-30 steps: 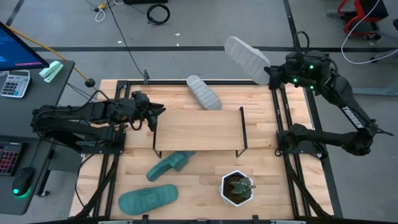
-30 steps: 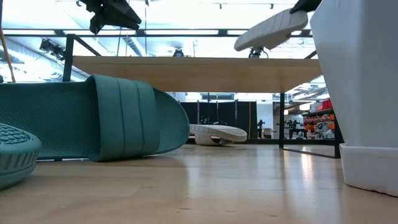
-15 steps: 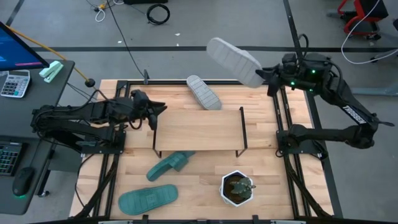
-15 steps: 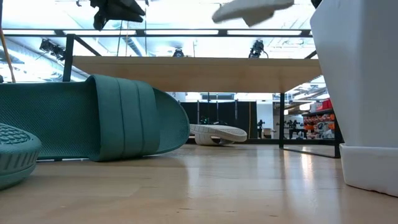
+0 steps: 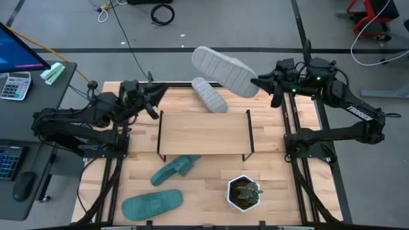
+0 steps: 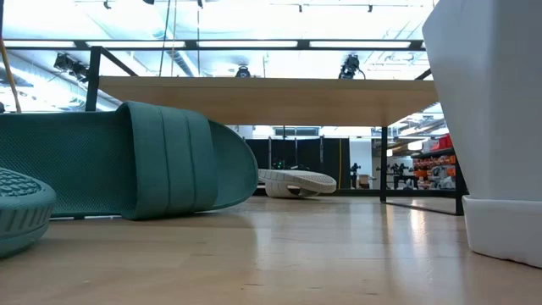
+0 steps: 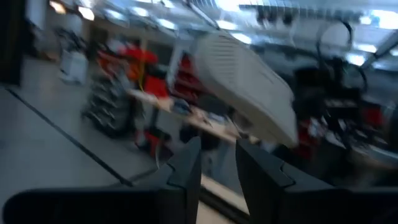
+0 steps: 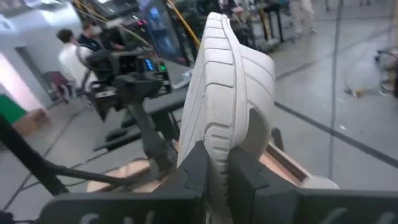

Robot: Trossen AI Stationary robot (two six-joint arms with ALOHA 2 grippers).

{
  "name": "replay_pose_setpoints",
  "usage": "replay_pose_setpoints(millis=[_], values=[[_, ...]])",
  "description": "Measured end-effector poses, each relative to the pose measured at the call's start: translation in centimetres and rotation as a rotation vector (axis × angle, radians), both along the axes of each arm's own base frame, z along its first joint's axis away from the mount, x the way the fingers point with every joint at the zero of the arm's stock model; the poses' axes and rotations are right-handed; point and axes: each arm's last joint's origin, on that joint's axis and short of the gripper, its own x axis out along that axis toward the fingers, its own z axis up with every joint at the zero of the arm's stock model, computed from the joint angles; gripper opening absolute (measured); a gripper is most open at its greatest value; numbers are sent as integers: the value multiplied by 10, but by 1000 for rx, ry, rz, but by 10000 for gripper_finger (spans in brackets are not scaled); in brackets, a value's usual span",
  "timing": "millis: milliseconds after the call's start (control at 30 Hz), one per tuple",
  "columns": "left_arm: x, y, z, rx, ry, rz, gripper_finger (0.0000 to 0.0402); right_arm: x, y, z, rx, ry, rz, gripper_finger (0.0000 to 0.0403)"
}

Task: Pick and place slides into the shelf
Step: Put the right gray slide on the shelf

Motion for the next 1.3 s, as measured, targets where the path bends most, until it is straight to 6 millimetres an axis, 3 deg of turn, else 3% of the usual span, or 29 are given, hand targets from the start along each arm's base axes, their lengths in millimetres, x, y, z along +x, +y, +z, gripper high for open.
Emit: replay_pose_setpoints(millis=[267,433,700,967,1300], values=[[0,13,11,-76,-214,66,153,17,10,10,-24,-125,98,35],[6,17,22,-42,-389,-43,181,35,12,5,-26,-115,126,35],[25,21,17,-92,-473,-170,207,57,8,2,-38,-150,128,35],[35,21,18,-55,-580,-218,213,73,4,-6,-30,-119,132,34],[38,22,16,-54,-572,-225,195,82,4,-10,-5,-122,183,34]])
